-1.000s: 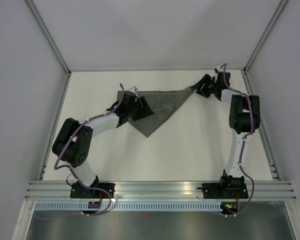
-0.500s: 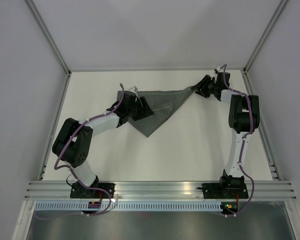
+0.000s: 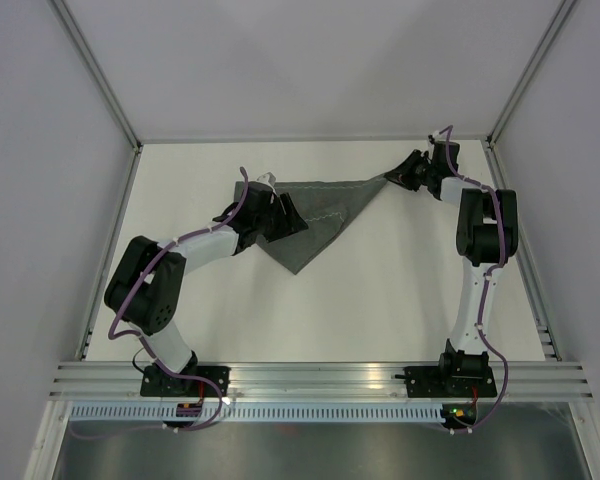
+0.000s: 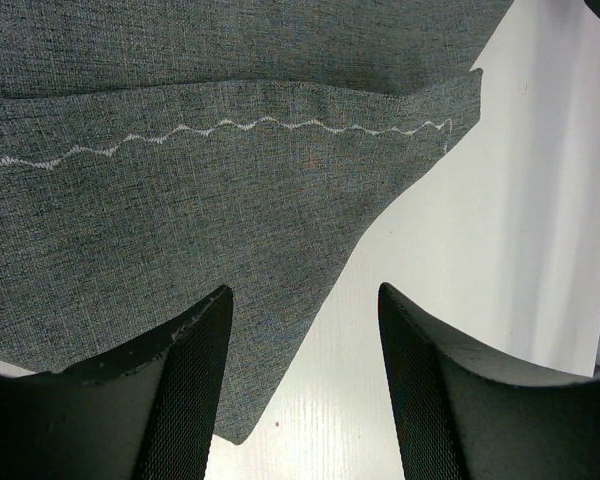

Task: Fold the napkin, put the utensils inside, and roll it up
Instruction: Fold the napkin

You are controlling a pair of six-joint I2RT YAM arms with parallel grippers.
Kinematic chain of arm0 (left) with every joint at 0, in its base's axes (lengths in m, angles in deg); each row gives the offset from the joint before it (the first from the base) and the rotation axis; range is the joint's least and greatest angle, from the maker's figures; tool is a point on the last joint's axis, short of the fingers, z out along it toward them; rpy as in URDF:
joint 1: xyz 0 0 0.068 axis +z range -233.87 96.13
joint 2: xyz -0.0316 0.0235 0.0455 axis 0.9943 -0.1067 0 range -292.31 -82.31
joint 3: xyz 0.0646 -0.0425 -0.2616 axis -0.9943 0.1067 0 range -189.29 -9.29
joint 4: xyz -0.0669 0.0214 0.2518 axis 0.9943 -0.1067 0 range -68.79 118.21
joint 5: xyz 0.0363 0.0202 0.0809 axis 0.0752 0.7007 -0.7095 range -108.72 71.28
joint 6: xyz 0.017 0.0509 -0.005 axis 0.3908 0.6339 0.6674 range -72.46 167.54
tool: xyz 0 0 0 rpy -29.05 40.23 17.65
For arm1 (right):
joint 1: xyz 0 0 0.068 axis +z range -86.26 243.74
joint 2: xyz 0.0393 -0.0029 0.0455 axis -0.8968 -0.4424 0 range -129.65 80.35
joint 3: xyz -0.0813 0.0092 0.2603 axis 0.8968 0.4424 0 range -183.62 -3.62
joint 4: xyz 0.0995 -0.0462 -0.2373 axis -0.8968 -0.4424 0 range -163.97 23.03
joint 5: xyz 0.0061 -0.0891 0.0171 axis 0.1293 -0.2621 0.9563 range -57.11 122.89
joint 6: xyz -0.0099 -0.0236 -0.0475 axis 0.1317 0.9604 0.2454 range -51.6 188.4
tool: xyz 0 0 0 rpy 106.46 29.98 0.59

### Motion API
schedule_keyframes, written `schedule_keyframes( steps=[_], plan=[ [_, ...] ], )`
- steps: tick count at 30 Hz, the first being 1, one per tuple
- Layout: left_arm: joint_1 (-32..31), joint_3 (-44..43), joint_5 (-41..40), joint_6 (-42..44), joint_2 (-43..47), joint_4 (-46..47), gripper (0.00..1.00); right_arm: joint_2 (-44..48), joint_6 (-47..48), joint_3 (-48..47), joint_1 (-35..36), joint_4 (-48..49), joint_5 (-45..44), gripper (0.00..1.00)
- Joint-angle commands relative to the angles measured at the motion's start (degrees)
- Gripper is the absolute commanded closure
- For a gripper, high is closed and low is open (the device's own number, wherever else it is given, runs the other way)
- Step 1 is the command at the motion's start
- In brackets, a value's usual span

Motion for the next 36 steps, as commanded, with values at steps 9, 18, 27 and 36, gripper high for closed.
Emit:
schedule_keyframes(
  steps=[9,18,27,36],
  plan=[
    [-0.29,-2.25,0.56,-1.46,-0.77,0.54,0.35,6.06,6.11,-1.26,2.73,2.29,1.16,0.90],
    [-0.82,-4.01,6.44,-5.32,-4.81,10.62,0.35,12.57,15.25,3.13,7.13,2.38,0.37,0.92],
    [-2.75,-6.99,12.25,-17.44,-19.30,29.71,0.36,16.18,17.72,4.63,8.98,1.06,0.10,0.92],
    [-3.46,-8.32,12.25,-19.83,-23.01,34.64,0.37,20.31,19.65,6.91,11.17,0.09,0.55,0.92]
  ],
)
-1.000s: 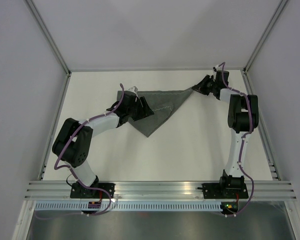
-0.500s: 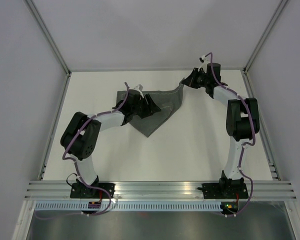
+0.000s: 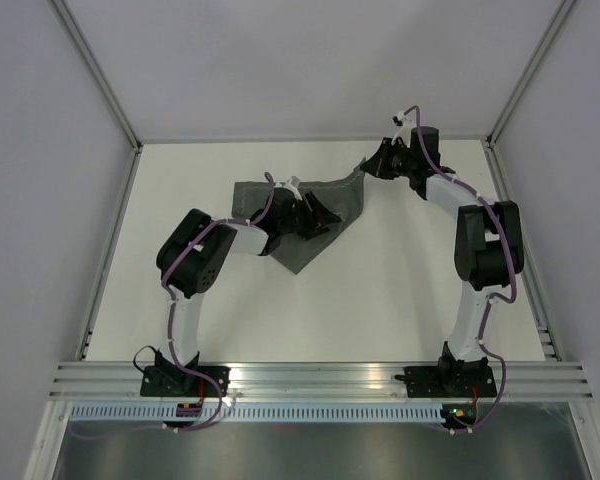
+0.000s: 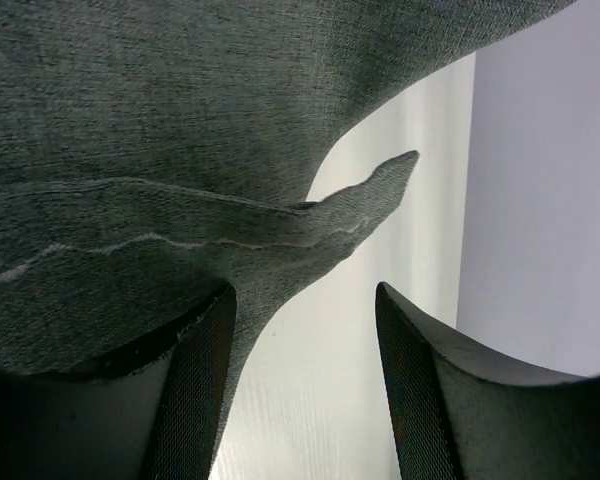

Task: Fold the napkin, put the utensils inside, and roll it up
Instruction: Fold the napkin

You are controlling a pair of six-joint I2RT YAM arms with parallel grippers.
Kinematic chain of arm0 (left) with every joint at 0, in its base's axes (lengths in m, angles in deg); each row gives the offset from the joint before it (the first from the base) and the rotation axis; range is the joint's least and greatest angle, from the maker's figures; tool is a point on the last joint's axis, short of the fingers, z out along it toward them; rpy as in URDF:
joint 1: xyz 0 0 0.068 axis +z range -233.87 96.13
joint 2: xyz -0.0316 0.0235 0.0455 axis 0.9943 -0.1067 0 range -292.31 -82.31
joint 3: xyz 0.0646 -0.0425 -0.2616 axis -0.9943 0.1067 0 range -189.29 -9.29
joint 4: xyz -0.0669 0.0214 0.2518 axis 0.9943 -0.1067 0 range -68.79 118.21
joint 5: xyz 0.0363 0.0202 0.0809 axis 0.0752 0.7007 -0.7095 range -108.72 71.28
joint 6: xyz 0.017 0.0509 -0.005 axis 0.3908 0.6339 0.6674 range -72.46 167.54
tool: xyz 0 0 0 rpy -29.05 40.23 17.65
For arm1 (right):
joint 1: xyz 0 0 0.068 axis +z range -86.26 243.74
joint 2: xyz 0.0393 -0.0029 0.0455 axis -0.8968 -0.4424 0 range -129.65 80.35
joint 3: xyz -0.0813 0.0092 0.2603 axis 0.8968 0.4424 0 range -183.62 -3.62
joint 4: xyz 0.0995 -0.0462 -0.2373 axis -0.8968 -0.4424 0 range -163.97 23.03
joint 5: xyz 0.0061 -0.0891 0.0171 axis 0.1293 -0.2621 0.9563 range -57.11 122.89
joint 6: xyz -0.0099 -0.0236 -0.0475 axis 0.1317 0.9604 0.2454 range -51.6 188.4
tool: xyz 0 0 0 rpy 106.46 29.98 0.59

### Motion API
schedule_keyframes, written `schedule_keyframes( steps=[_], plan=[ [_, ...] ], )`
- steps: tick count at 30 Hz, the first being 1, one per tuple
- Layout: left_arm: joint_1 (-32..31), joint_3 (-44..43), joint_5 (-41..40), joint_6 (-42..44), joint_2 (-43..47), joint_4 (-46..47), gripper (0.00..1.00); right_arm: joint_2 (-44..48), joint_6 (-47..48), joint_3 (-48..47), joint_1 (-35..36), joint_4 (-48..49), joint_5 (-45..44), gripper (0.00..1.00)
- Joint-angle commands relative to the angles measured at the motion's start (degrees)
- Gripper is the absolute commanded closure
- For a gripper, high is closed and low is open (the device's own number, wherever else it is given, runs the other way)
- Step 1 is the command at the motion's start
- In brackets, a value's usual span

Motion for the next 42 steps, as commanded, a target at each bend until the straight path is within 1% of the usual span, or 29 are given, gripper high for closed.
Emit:
schedule_keyframes(
  steps=[1,7,11,15,21,23,24,25,26,29,31,32,35,37,38,39,40,41,42],
  plan=[
    [-0.44,-1.71,1.19,-3.48,-0.34,6.67,0.37,5.02,2.54,0.79,1.43,1.53,0.87,0.93],
    [-0.44,-1.72,1.28,-3.40,1.15,6.41,0.37,6.25,3.07,1.06,2.04,1.01,1.31,0.94],
    [-0.27,3.10,-0.74,-2.69,4.40,6.94,0.37,8.70,4.56,1.85,2.83,1.01,1.31,0.94],
    [0.79,7.51,-1.18,-2.43,8.61,8.61,0.37,11.17,9.29,3.08,4.15,0.13,1.49,0.94],
    [1.84,11.29,-1.53,-1.82,15.20,8.00,0.36,14.51,15.28,5.71,7.14,-2.33,1.40,0.95],
    [1.93,12.78,-1.80,-1.55,18.19,7.29,0.36,16.00,18.79,6.42,8.80,-3.03,0.09,0.95],
    [2.11,13.31,-2.23,-1.03,19.33,6.42,0.36,16.44,19.58,6.94,9.33,-3.91,-0.27,0.95],
    [2.19,14.27,-2.50,-0.85,21.69,5.80,0.36,16.97,23.16,7.21,9.86,-4.35,-1.05,0.95],
    [2.46,14.81,-2.85,-0.50,22.94,4.75,0.35,18.10,24.33,8.17,11.26,-4.62,-1.41,0.95],
    [2.55,17.26,-5.83,0.47,28.82,0.09,0.35,20.22,29.42,10.28,14.25,-5.23,-4.39,0.95],
    [2.63,19.11,-8.82,0.82,32.16,-4.03,0.35,21.27,31.71,11.34,16.88,-6.73,-7.29,0.95],
    [2.63,19.73,-11.01,1.08,35.40,-5.61,0.35,21.37,34.07,12.04,17.68,-7.34,-9.39,0.95],
    [2.63,22.28,-14.27,1.09,40.16,-11.15,0.35,22.07,37.16,14.06,20.67,-7.43,-11.68,0.95],
    [2.63,23.77,-17.52,0.91,44.29,-15.53,0.35,21.98,40.85,15.29,23.64,-7.61,-15.11,0.95],
    [2.72,24.30,-18.84,0.74,45.61,-16.52,0.35,21.72,42.78,16.26,24.71,-7.08,-19.73,0.95],
    [2.64,24.65,-19.02,0.74,47.54,-17.66,0.35,21.20,43.32,16.61,25.85,-6.47,-22.65,0.95],
    [2.63,24.92,-18.94,0.82,48.17,-20.37,0.35,19.80,43.41,16.53,27.52,-6.20,-24.16,0.98],
    [2.72,25.09,-20.76,1.00,48.87,-21.44,0.35,18.91,43.06,15.66,27.62,-5.94,-24.87,0.98],
    [2.72,25.18,-20.96,1.17,49.05,-22.06,0.35,18.04,42.62,14.87,27.53,-5.85,-26.71,1.00]
  ],
)
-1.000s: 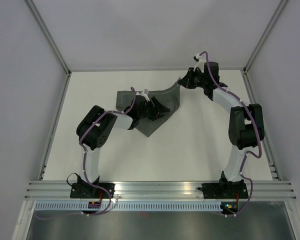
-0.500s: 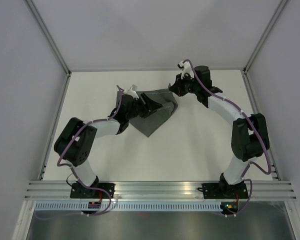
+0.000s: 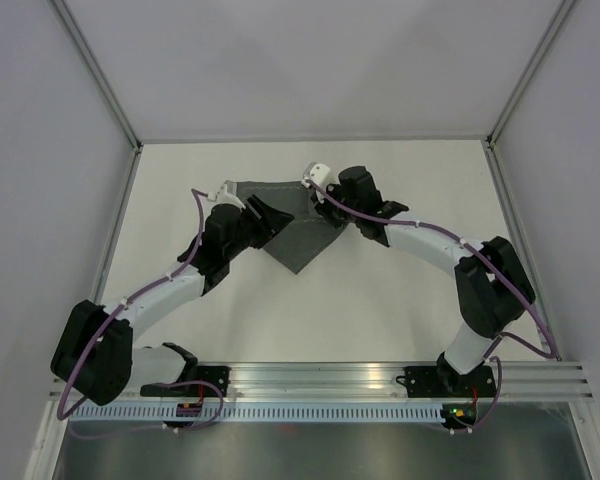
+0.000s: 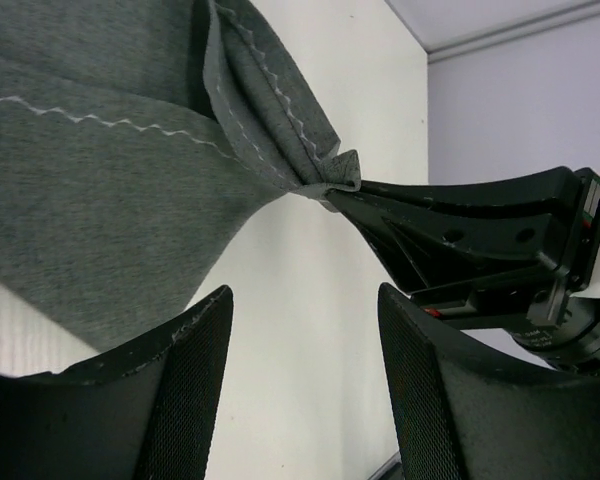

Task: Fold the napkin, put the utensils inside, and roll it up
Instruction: Fold the napkin

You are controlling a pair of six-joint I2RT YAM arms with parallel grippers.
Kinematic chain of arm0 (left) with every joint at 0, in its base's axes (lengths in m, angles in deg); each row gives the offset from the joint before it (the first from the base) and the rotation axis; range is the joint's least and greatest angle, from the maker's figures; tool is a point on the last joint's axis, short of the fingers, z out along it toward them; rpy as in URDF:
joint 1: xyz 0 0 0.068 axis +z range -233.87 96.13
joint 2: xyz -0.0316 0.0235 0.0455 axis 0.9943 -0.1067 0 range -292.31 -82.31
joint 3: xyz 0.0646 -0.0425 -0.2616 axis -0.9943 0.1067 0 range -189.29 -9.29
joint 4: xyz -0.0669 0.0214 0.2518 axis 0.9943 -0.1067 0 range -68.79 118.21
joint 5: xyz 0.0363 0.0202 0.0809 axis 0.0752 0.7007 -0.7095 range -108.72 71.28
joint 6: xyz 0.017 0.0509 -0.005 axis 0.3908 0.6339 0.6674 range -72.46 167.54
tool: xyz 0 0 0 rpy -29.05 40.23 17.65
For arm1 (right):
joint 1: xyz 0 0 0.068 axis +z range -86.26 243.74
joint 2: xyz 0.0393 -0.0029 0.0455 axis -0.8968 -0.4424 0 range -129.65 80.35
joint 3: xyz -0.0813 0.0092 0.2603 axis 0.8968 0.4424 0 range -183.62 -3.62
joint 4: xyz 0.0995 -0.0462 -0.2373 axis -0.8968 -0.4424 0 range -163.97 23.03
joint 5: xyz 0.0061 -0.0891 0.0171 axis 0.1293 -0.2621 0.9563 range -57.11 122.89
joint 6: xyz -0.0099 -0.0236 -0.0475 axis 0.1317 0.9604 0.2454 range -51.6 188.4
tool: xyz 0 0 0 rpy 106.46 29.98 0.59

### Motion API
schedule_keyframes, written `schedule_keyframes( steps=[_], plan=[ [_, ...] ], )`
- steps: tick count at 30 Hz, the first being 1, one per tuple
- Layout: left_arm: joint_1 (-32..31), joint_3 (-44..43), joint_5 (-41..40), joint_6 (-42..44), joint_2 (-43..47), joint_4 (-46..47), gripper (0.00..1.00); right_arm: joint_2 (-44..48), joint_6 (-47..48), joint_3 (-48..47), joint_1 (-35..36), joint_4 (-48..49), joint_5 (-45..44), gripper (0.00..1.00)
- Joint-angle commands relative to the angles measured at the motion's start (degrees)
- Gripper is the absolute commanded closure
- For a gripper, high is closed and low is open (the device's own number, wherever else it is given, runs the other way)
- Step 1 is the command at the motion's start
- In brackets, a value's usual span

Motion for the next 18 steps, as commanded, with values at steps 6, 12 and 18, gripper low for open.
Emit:
schedule_keyframes(
  steps=[6,12,18],
  plan=[
    [0.43,1.56,-4.02,2.75,1.03,-7.84,0.35,-6.23,-0.45,-8.38,-2.47,1.11,-13.07,0.99],
    [0.52,-1.15,-8.57,4.42,-4.41,-13.10,0.36,-7.64,-3.80,-12.61,-8.71,0.14,-12.63,0.99],
    [0.34,-7.30,-11.40,7.14,-10.21,-17.68,0.46,-7.47,-5.99,-12.61,-11.00,-0.13,-12.45,1.00]
  ],
)
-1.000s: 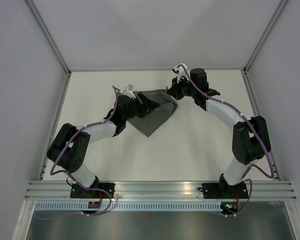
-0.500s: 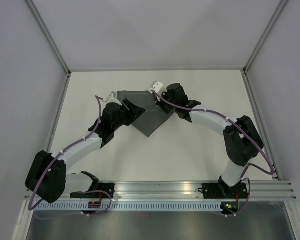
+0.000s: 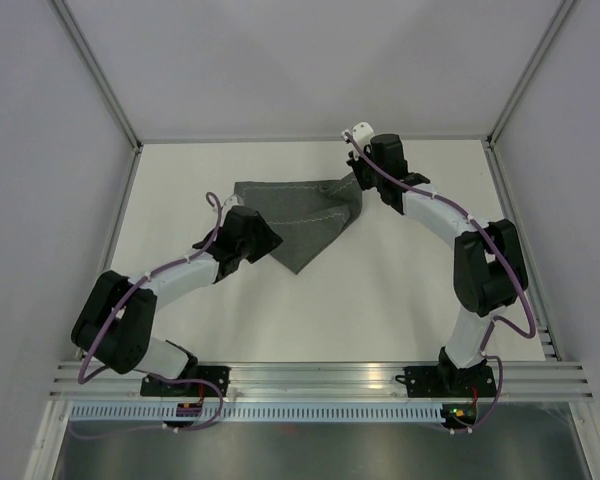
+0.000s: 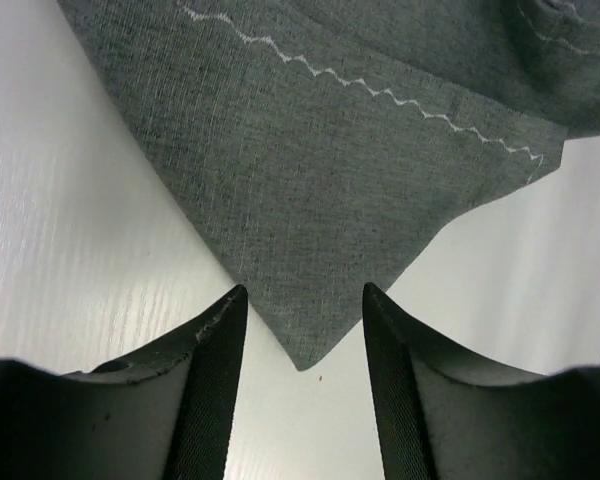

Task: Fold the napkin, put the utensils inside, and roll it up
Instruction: Fold the napkin

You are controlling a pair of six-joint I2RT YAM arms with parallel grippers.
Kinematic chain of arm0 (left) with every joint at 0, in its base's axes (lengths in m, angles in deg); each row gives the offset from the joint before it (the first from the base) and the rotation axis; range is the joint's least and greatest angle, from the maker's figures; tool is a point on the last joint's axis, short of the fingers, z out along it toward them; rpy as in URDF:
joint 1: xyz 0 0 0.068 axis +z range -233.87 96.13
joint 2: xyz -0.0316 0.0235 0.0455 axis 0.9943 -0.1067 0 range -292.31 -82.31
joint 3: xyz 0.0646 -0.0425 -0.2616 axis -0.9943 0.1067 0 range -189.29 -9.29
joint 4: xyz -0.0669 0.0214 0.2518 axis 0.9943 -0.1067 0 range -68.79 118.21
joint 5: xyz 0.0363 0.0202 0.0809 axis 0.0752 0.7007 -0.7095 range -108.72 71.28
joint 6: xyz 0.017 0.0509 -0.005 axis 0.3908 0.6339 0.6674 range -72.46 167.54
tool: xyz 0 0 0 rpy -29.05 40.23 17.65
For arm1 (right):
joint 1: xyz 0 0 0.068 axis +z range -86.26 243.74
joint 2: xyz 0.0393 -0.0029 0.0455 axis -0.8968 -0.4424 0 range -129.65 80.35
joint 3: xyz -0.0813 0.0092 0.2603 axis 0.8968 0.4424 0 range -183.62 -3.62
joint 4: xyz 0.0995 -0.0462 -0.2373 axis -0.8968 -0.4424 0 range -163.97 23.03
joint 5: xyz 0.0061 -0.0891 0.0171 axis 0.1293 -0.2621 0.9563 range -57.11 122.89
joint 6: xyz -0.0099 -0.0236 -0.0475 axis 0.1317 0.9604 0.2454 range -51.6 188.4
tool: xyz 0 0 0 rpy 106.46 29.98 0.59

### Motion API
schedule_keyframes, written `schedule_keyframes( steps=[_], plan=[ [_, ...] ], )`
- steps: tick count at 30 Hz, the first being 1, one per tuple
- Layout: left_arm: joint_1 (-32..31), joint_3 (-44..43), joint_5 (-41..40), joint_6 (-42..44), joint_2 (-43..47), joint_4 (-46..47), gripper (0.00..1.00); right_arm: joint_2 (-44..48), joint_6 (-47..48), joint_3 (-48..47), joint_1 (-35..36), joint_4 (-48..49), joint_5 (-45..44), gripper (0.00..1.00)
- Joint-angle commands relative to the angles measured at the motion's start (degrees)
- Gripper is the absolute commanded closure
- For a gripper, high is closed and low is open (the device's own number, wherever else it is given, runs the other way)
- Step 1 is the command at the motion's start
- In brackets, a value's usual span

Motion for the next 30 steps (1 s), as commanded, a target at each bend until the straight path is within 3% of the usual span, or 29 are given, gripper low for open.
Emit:
schedule_keyframes(
  steps=[1,8,13,20,24,25,28,29,30],
  plan=[
    [-0.42,-5.63,-2.59,4.24,-2.02,-4.02,0.47,0.49,-2.48,-1.59,0.11,0.02,-0.82,1.00],
    [-4.90,-8.00,-6.81,11.88,-2.11,-6.58,0.45,-1.09,-3.97,-3.96,-0.95,-1.55,-2.58,1.00],
    [-11.40,-17.31,-10.94,19.17,-7.81,-5.88,0.38,-3.46,-6.16,-6.68,-2.35,-3.23,-3.81,0.99],
    [-13.52,-27.85,-11.91,21.29,-19.41,-1.13,0.32,-5.31,-8.45,-9.32,-3.76,-5.59,-2.49,1.00],
    [-13.70,-29.54,-12.61,19.98,-22.33,-0.78,0.30,-8.99,-9.86,-12.84,-5.43,-8.15,-3.11,0.99],
    [-13.70,-29.46,-12.44,19.89,-22.42,-0.52,0.30,-9.79,-10.30,-14.41,-5.87,-9.55,-3.11,0.96],
    [-13.61,-29.46,-12.26,19.71,-22.86,-0.43,0.29,-12.25,-11.53,-15.91,-7.54,-10.96,-3.72,0.67],
    [-13.61,-29.37,-12.26,19.71,-22.86,-0.34,0.29,-12.60,-11.79,-16.18,-7.98,-11.23,-3.64,0.49],
    [-13.52,-29.28,-12.35,19.54,-22.60,-0.52,0.29,-12.78,-12.40,-16.01,-8.85,-11.49,-2.50,0.44]
  ],
)
